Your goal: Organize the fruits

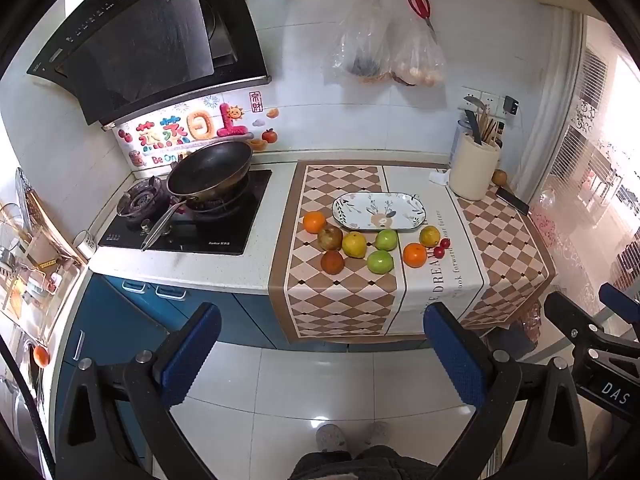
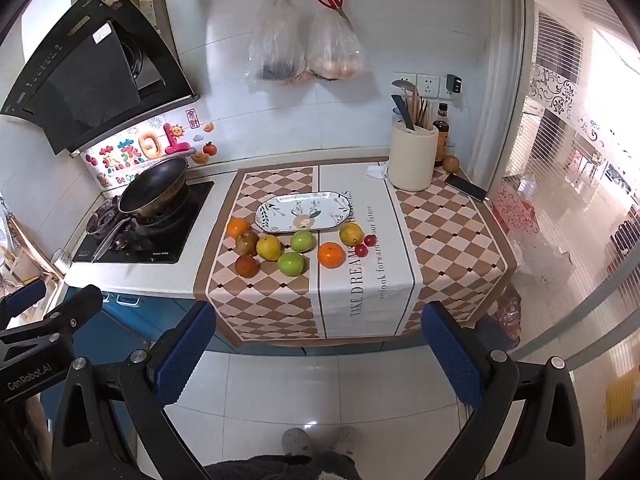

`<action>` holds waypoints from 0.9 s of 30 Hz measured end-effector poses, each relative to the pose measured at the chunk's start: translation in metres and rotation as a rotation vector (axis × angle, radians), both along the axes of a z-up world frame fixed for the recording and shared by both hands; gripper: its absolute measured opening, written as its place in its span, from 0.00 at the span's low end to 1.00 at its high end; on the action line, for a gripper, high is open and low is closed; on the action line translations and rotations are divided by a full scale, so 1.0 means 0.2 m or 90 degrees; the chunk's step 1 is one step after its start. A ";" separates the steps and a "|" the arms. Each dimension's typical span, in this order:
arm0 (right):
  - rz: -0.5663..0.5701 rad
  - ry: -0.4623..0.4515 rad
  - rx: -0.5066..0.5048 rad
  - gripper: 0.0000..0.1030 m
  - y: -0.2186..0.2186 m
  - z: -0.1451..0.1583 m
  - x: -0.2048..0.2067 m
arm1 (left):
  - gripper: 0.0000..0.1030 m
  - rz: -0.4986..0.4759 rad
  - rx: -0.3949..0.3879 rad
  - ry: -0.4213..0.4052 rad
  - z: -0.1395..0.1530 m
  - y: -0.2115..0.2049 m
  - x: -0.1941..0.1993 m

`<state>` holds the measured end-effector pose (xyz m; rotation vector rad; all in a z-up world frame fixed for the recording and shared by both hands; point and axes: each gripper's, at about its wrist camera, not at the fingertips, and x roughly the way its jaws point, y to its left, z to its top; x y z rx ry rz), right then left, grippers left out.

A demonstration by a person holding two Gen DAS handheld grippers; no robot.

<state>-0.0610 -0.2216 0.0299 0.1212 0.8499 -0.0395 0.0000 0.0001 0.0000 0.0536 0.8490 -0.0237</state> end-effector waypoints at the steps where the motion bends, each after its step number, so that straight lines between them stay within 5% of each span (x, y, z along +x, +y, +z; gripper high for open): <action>1: 0.000 -0.001 0.000 1.00 0.00 0.00 0.00 | 1.00 0.000 0.002 0.000 0.00 0.00 0.00; 27: 0.001 -0.005 -0.004 1.00 0.00 0.01 -0.01 | 1.00 0.001 0.004 -0.006 0.00 0.00 0.00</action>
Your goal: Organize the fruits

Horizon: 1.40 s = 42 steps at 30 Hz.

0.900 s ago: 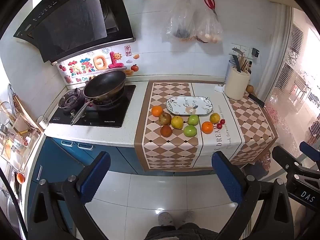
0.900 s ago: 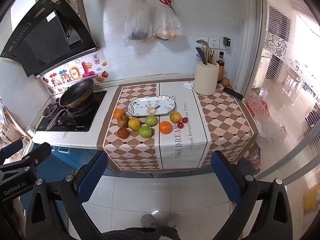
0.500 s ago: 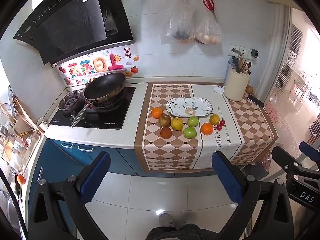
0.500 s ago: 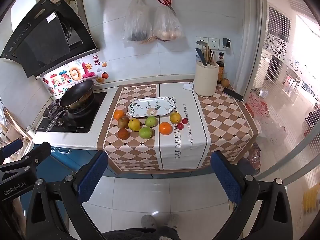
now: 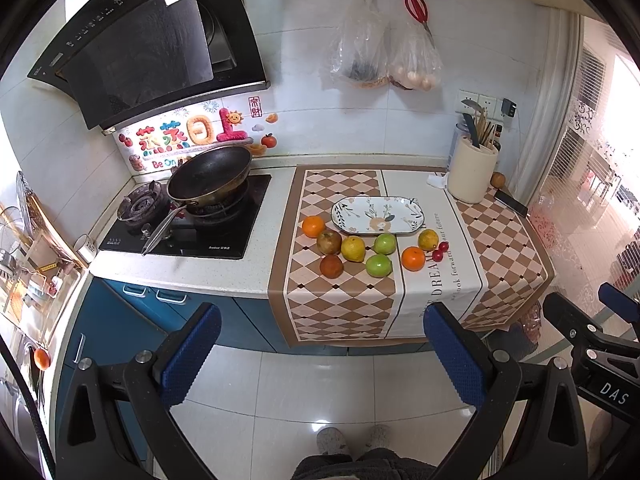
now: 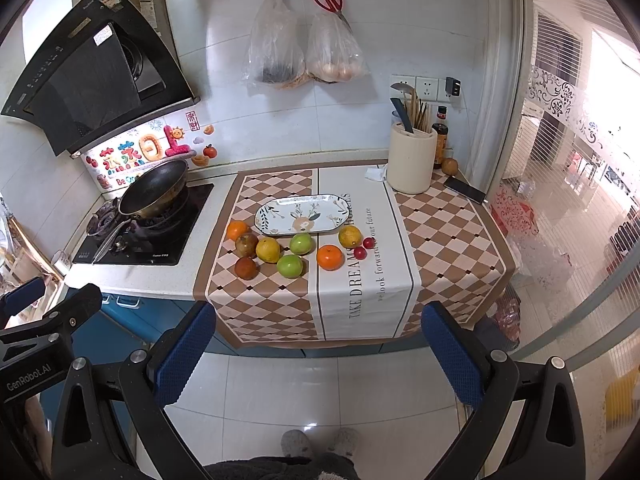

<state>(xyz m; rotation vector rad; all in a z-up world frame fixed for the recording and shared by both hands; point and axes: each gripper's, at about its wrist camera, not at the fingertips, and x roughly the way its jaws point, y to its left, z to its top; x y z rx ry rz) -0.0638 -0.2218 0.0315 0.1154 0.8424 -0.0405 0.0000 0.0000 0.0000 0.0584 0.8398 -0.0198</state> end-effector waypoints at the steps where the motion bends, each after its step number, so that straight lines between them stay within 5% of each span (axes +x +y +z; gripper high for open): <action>1: 0.000 0.000 -0.001 1.00 0.00 0.00 0.00 | 1.00 0.000 -0.001 0.000 0.00 0.00 0.00; 42: 0.003 -0.007 0.001 1.00 0.00 0.04 -0.01 | 1.00 0.001 0.000 -0.006 0.07 -0.04 0.01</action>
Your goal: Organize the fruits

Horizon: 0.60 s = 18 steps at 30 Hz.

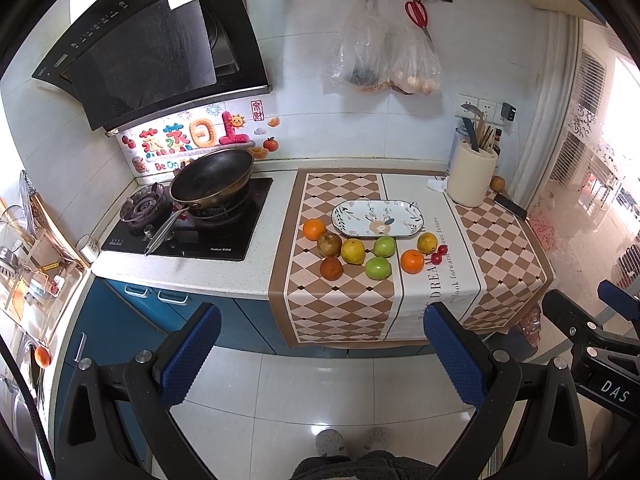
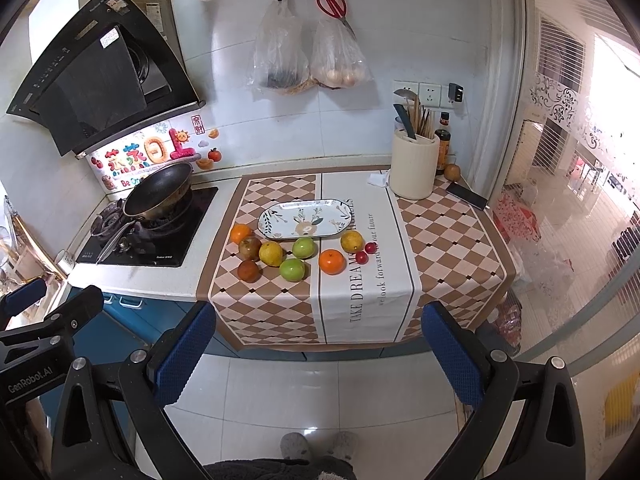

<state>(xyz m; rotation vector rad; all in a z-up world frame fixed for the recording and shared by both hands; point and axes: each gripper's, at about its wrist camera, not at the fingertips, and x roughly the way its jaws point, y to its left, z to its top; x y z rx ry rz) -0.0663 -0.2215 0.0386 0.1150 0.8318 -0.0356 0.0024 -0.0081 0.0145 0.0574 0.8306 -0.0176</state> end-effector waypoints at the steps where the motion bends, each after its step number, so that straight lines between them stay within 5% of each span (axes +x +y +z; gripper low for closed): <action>1: 0.001 -0.001 0.000 1.00 0.00 0.01 0.01 | 1.00 0.000 0.000 0.000 0.00 0.00 0.00; 18: 0.004 -0.004 0.002 1.00 0.01 0.01 0.01 | 1.00 -0.001 0.000 -0.001 0.04 -0.01 0.01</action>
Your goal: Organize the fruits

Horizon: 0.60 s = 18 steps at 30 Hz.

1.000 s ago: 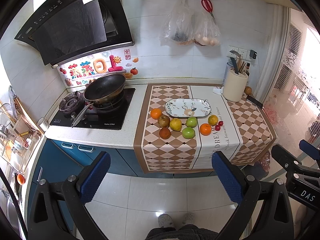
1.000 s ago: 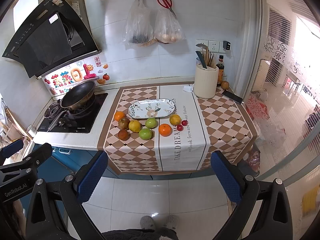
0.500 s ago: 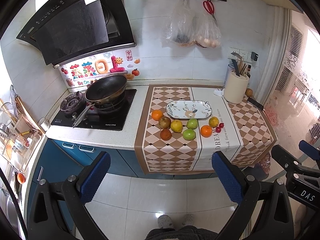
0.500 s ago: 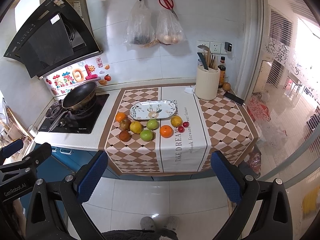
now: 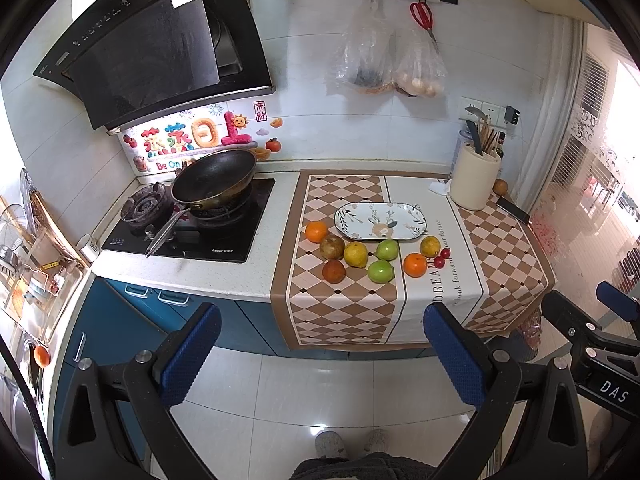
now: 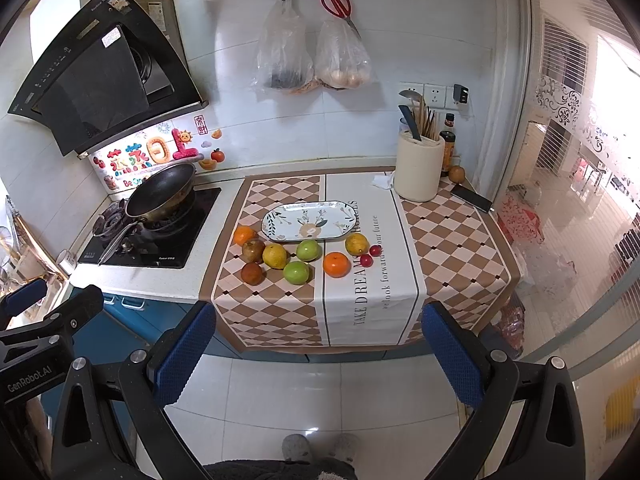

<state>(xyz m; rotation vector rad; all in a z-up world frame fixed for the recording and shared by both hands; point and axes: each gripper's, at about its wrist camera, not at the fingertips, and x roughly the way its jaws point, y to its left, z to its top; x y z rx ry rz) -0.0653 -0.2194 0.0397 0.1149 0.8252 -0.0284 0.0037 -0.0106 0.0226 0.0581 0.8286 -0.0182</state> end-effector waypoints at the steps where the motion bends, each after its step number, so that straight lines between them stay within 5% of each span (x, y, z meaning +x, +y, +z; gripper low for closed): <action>1: 0.000 0.000 0.000 1.00 0.00 0.00 0.00 | 1.00 0.000 0.000 0.000 -0.01 0.01 -0.01; 6: -0.013 0.002 0.004 1.00 0.01 -0.02 0.03 | 1.00 0.007 -0.002 -0.010 0.02 0.02 0.03; 12: -0.044 -0.058 0.001 1.00 0.05 -0.07 0.10 | 1.00 0.049 0.033 -0.088 0.00 0.25 0.21; 18: -0.063 -0.041 0.032 1.00 0.10 -0.26 0.33 | 1.00 0.070 0.059 -0.070 -0.29 0.37 0.46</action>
